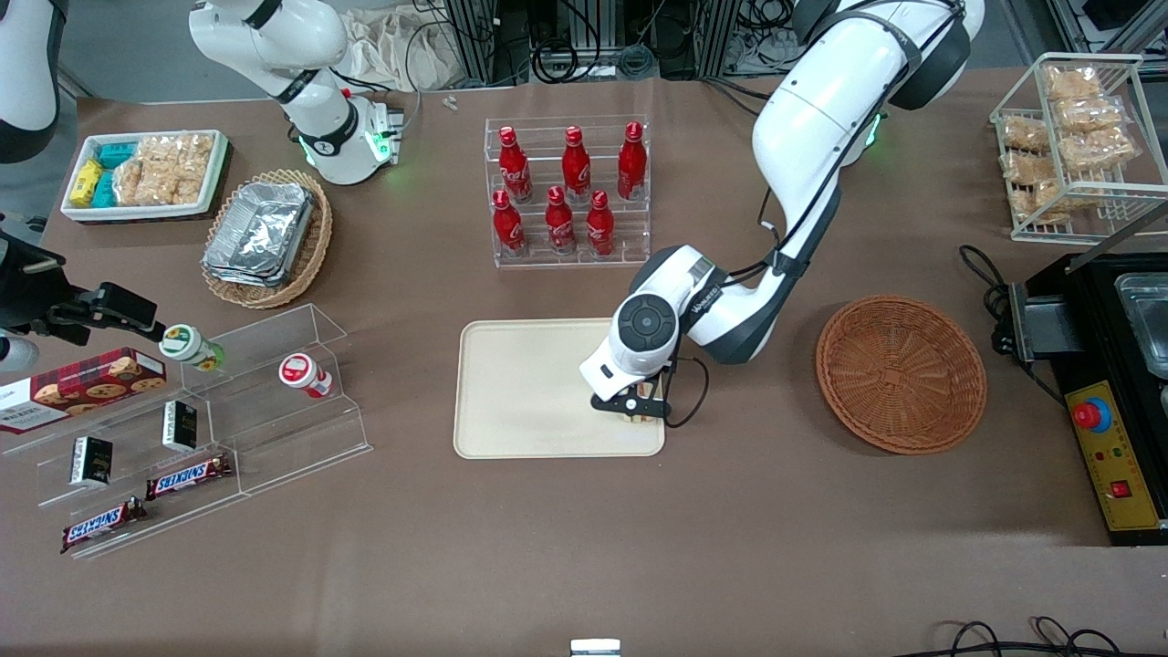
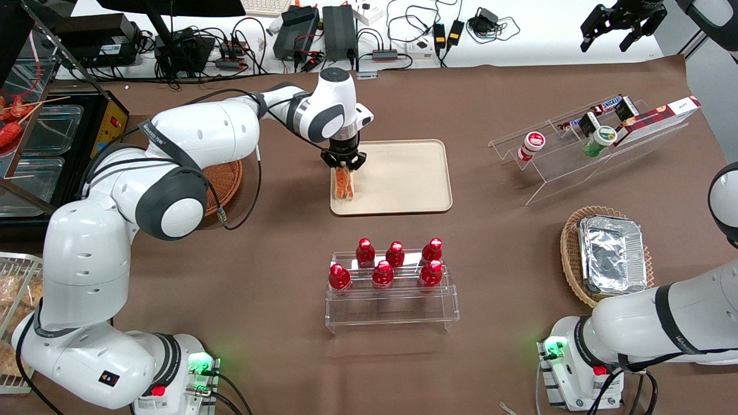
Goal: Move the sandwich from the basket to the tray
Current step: 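Carry the sandwich over to the cream tray with the left gripper, then lower the sandwich onto the tray, open the left gripper, lift away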
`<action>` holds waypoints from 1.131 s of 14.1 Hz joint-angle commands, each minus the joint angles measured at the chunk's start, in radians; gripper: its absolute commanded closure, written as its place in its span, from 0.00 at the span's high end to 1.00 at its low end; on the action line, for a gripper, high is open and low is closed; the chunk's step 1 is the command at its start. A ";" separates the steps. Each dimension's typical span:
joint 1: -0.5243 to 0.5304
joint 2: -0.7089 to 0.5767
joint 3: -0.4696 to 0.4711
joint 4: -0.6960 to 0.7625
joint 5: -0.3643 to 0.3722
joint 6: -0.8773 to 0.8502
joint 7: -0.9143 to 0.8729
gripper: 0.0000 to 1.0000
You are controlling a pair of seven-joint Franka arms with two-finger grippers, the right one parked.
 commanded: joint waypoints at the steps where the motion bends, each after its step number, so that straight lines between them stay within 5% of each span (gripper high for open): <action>1: 0.003 -0.019 0.004 0.021 0.003 -0.013 -0.013 1.00; 7: 0.063 -0.253 0.005 -0.002 -0.023 -0.260 -0.013 1.00; 16: 0.408 -0.519 0.008 -0.036 -0.010 -0.540 0.131 1.00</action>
